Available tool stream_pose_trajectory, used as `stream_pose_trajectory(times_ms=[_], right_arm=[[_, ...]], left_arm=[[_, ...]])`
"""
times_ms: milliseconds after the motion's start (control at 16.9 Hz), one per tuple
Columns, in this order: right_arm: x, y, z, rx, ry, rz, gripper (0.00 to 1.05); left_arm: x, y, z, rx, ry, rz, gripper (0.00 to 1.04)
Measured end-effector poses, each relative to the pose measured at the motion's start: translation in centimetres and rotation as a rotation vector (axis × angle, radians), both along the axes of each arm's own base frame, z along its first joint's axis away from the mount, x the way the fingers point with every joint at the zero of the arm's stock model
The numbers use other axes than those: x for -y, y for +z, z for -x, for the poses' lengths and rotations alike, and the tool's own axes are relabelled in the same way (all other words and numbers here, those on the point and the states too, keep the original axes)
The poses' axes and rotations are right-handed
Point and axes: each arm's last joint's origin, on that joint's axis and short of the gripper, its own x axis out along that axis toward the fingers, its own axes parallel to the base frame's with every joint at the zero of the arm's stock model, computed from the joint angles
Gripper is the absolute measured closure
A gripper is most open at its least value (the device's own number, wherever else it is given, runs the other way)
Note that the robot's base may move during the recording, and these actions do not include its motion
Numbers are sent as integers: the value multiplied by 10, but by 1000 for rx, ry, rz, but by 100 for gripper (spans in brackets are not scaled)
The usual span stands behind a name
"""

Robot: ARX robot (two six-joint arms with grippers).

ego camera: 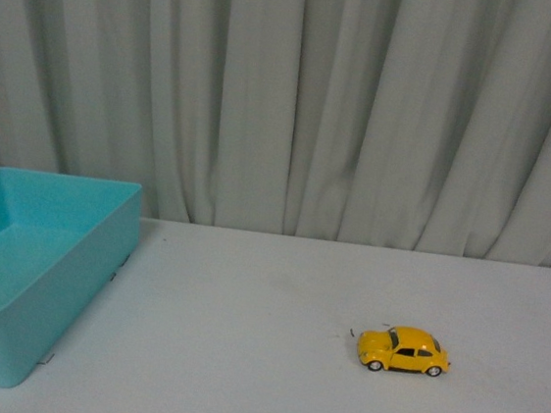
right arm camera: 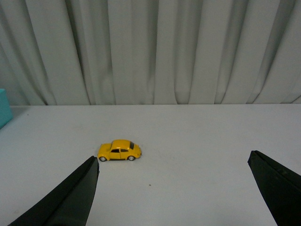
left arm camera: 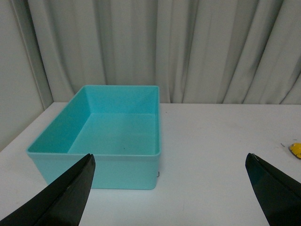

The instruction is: Wind up and store yellow beetle toy

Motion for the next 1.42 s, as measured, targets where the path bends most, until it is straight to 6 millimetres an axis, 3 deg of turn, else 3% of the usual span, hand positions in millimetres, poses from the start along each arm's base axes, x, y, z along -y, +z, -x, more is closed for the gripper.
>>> stream_pose_trajectory(times_ms=[1423], right_arm=[[0, 0, 0, -3, 0, 0, 7]], left_arm=[[0, 0, 0, -2, 0, 0, 7]])
